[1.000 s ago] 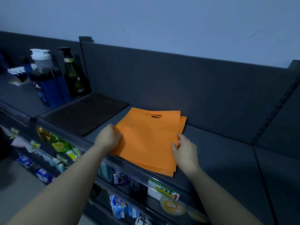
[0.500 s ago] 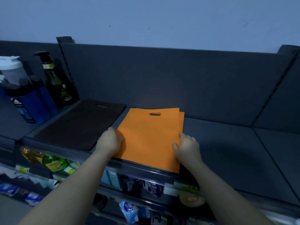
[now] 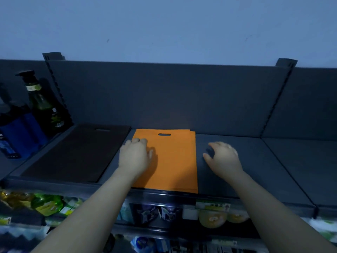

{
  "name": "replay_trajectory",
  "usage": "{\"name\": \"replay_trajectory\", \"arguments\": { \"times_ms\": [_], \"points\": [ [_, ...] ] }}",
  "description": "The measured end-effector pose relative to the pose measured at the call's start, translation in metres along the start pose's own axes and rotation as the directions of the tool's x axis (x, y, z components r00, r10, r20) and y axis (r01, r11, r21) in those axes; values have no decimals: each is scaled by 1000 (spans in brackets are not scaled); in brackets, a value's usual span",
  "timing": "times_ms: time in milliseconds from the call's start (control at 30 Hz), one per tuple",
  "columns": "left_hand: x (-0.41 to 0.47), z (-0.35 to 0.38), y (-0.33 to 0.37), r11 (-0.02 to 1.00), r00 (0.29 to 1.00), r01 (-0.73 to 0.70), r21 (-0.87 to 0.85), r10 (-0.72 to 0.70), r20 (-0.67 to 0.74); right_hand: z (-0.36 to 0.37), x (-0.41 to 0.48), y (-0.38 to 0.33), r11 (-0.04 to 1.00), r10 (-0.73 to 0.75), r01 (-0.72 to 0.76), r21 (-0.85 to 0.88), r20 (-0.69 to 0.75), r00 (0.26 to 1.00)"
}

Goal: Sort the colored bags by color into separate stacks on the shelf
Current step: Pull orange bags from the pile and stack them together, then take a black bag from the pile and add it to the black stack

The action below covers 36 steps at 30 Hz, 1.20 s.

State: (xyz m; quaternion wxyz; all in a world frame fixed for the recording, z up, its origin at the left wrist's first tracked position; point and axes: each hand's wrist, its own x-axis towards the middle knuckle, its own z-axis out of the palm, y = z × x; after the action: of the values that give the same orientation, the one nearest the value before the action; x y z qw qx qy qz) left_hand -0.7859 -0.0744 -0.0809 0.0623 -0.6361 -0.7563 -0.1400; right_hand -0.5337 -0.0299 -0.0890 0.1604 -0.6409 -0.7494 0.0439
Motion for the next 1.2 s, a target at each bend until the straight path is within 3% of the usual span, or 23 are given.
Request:
{"name": "replay_trajectory", "arguments": {
  "times_ms": [200,500,1000,1200],
  "points": [
    [3,-15,58,968,978,-205,-144,196,-77,-38,-20,32,998,30,-36,-52,-115,993],
    [-5,-18,181,880,905,-426,-208,418,-85,-94,-65,130,972,191,-212,-106,-176,966],
    [-44,-8,466,756,840,-526,-388,533,-102,-202,-142,383,893,353,-413,-181,-288,890],
    [-56,4,550,722,821,-542,-430,564,-87,-233,-160,458,858,405,-470,-209,-288,868]
  ]
}}
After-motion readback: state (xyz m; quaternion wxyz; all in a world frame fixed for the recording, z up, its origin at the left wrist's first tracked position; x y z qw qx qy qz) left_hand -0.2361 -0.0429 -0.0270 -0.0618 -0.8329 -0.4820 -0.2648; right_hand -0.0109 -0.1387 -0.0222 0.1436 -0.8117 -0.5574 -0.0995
